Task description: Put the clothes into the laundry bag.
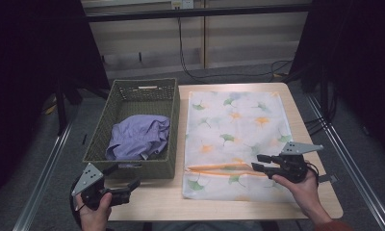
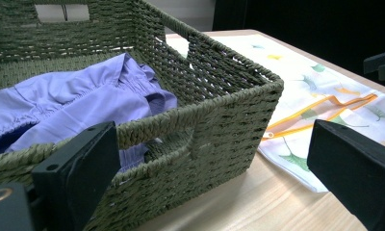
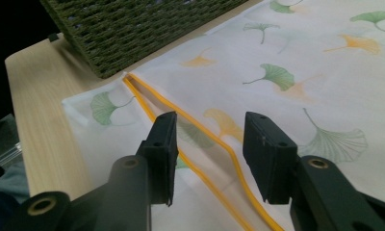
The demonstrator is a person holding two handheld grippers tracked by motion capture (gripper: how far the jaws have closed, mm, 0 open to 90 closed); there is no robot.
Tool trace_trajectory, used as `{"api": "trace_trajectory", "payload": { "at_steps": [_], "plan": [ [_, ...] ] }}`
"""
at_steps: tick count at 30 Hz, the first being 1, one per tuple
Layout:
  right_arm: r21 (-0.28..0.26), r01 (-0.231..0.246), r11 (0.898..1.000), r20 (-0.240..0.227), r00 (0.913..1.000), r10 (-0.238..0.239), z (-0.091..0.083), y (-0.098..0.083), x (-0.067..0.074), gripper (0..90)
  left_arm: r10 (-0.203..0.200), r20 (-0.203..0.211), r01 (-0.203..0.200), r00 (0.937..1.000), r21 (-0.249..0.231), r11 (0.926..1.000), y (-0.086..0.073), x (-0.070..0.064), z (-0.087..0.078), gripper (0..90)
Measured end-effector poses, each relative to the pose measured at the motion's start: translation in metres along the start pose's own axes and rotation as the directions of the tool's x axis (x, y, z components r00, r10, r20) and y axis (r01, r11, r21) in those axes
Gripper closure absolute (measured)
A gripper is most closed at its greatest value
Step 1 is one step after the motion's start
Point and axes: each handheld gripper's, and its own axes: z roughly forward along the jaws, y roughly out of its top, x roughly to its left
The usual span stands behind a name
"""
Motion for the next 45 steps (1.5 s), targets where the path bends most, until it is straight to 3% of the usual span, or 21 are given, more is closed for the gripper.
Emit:
{"api": "trace_trajectory", "payload": {
  "at_steps": [6,12,16,20,23,28,30,32,33,35,37,43,45],
  "plan": [
    [0.041,-0.031,0.999,-0.036,0.9988,0.033,0.014,0.010,-0.001,54.1,-0.002,0.008,0.002,1.0000,-0.002,1.0000,0.000,0.000,0.000,4.1],
    [0.125,-0.011,0.992,-0.091,0.9956,0.023,0.038,0.018,-0.009,51.4,-0.004,0.005,0.004,1.0000,-0.001,1.0000,0.000,0.001,0.000,4.3],
    [0.154,0.009,0.988,-0.091,0.9959,0.005,0.052,0.024,-0.011,51.3,-0.005,0.011,0.005,0.9999,-0.001,1.0000,0.000,0.000,0.000,4.3],
    [0.165,0.018,0.986,-0.081,0.9967,-0.005,0.059,0.021,-0.014,51.3,-0.005,0.010,0.005,0.9999,-0.003,1.0000,0.000,0.000,-0.001,4.2],
    [0.214,0.031,0.976,-0.055,0.9983,-0.020,0.065,0.010,-0.018,47.0,0.000,0.016,0.000,0.9999,0.000,1.0000,-0.001,0.000,-0.001,4.2],
    [0.251,0.024,0.968,-0.012,0.9997,-0.022,0.066,-0.003,-0.023,45.4,0.007,0.019,-0.007,0.9998,0.004,1.0000,0.000,-0.001,-0.001,4.2],
    [0.274,0.042,0.961,-0.010,0.9991,-0.041,0.068,-0.005,-0.021,45.0,0.008,0.022,-0.008,0.9997,0.003,1.0000,0.000,-0.001,-0.001,4.2],
    [0.274,0.055,0.960,-0.006,0.9984,-0.056,0.069,-0.006,-0.020,45.4,0.008,0.018,-0.008,0.9998,0.000,1.0000,0.000,-0.001,-0.001,4.2],
    [0.276,0.098,0.956,-0.006,0.9949,-0.100,0.072,-0.007,-0.018,46.8,0.009,0.022,-0.009,0.9997,0.004,1.0000,0.000,-0.001,-0.001,4.2],
    [0.291,0.106,0.951,0.005,0.9936,-0.112,0.076,-0.009,-0.017,49.8,0.007,0.020,-0.007,0.9998,0.004,1.0000,0.000,-0.001,-0.001,4.2],
    [0.291,0.123,0.949,0.017,0.9909,-0.134,0.077,-0.009,-0.017,53.8,0.009,0.018,-0.009,0.9998,0.005,1.0000,0.000,-0.001,-0.001,4.2],
    [0.285,0.096,0.954,0.045,0.9926,-0.113,0.075,-0.010,-0.020,57.9,0.009,0.022,-0.009,0.9997,0.005,1.0000,0.000,-0.001,-0.001,4.2],
    [0.290,0.120,0.950,0.063,0.9876,-0.144,0.075,-0.010,-0.021,57.8,0.009,0.024,-0.009,0.9997,0.005,0.9999,0.000,-0.001,-0.001,4.2]
  ]
}}
